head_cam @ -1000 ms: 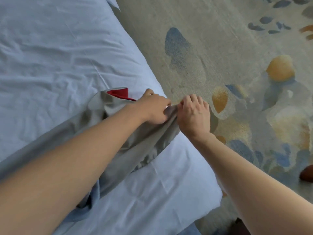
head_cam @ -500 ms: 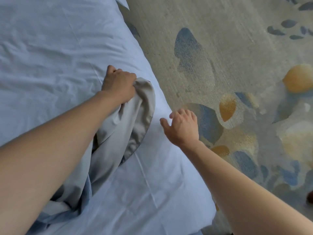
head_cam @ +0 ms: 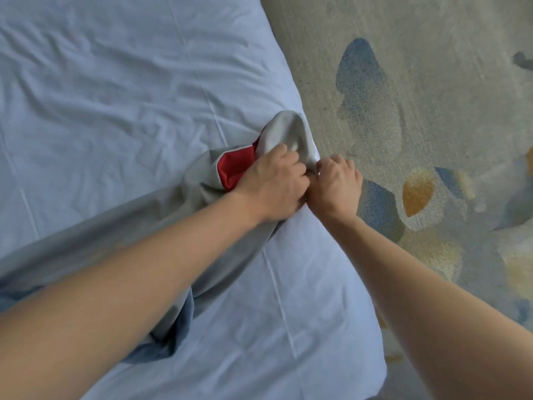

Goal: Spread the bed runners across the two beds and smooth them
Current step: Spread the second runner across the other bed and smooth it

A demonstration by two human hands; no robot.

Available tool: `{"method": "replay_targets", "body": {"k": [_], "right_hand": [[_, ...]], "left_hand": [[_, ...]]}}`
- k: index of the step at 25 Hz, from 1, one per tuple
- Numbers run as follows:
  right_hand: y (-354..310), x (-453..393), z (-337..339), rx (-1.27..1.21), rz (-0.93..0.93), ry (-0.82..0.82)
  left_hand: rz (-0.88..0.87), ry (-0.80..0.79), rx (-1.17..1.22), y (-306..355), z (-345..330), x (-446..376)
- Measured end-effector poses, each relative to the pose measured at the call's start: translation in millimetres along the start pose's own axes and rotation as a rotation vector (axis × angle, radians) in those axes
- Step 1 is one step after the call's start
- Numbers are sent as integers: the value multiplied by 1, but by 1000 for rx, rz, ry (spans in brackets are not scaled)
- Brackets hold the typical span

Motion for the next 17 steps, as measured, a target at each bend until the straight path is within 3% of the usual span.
{"method": "replay_targets", "body": {"k": [3, 8, 13, 17], "right_hand": [[0, -4, 3, -63, -9, 15], [17, 19, 7, -138, -60, -30], [9, 50, 7, -246, 70, -288], [-28, 46, 2, -252, 42, -130]], "left_hand": [[167, -350, -100, 11, -10, -2], [225, -415, -52, 18, -17, -14], [500, -394, 192, -8, -9, -41], [569, -312, 285, -20, -4, -52]]}}
Point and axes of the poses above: each hand's wrist, its own x-axis away from the middle knuckle, its own z-axis out of the back of the hand, y = z × x, the point moved 2 cm from there along -x, towards the middle knuckle, and after that the axes turned 2 degrees about z, right-handed, at the moved point
